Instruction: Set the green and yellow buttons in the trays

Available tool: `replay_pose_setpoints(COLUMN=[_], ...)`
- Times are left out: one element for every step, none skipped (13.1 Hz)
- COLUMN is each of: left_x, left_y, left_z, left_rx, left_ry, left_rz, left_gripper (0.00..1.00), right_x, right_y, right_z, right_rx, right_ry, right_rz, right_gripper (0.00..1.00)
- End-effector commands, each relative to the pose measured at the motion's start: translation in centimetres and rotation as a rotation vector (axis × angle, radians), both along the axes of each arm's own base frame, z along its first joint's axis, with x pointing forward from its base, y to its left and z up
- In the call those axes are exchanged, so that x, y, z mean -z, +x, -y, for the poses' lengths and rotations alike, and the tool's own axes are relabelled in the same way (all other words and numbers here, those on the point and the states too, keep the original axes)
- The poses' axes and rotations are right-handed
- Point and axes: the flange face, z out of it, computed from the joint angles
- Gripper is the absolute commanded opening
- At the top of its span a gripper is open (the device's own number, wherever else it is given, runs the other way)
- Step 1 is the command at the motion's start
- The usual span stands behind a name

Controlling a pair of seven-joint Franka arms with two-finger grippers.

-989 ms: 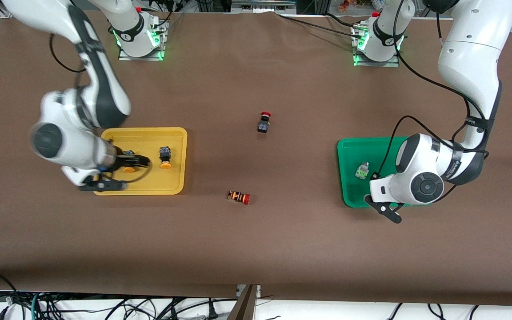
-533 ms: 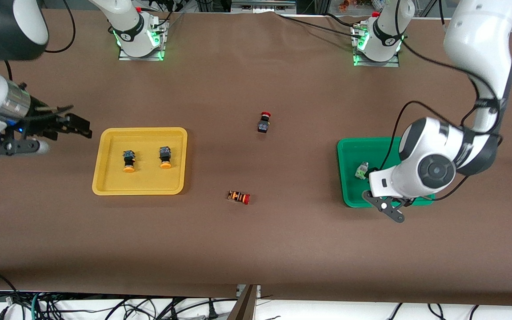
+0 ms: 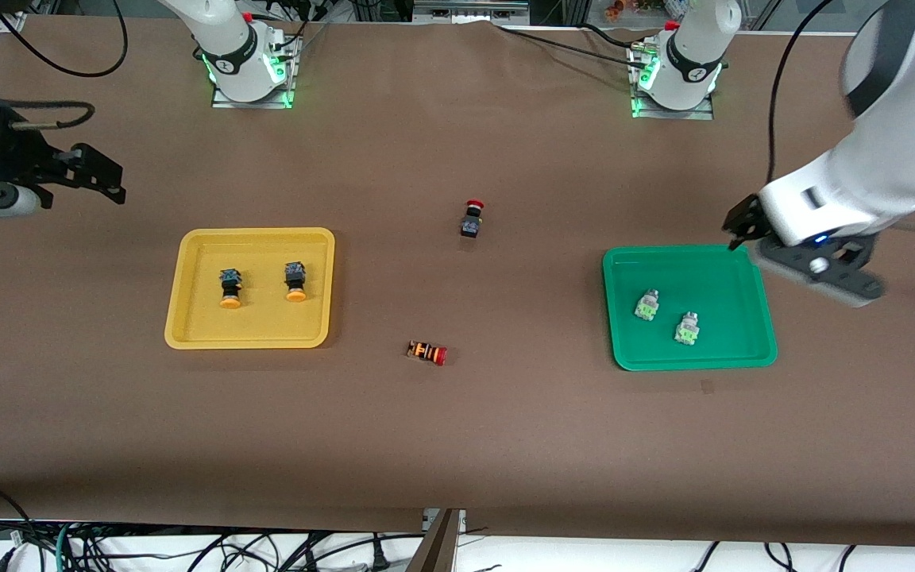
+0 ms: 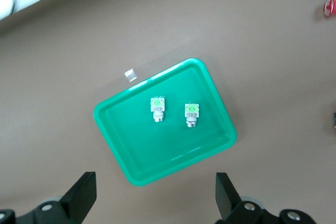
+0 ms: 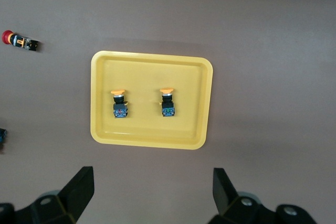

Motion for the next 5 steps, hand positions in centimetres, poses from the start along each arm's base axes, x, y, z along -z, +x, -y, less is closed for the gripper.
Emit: replay_pose_setpoints(left_x=[-1.3,-1.1,-0.2,0.1,0.0], left_y=[-4.0,-5.0,-5.5,-5.6,-5.5], left_z=[-2.4,-2.9,-3.9,-4.3,-4.3], left_rx=[-0.146,-0.199,-0.238,-0.240,-0.238], left_ry=[-0.023,-0.018,-0.021,-0.022,-0.023], left_rz=[0.003,0.039,0.055,0.053,0.056], left_gripper=[1.00,1.00,1.00,1.00,1.00], right_x=[0.7,0.7,1.1,1.1,1.1], right_y=[0.1,0.2,0.4,0.4,0.4], right_z=[0.0,0.1,0.1,0.1,0.2], right_rx=[-0.015,-0.014,-0.014,-0.014,-0.012], right_ry=[-0.015,-0.015,-0.016,-0.016,-0.016], right_rz=[-0.041,-0.043,-0.049,-0.050,-0.050], right_gripper=[1.00,1.00,1.00,1.00,1.00])
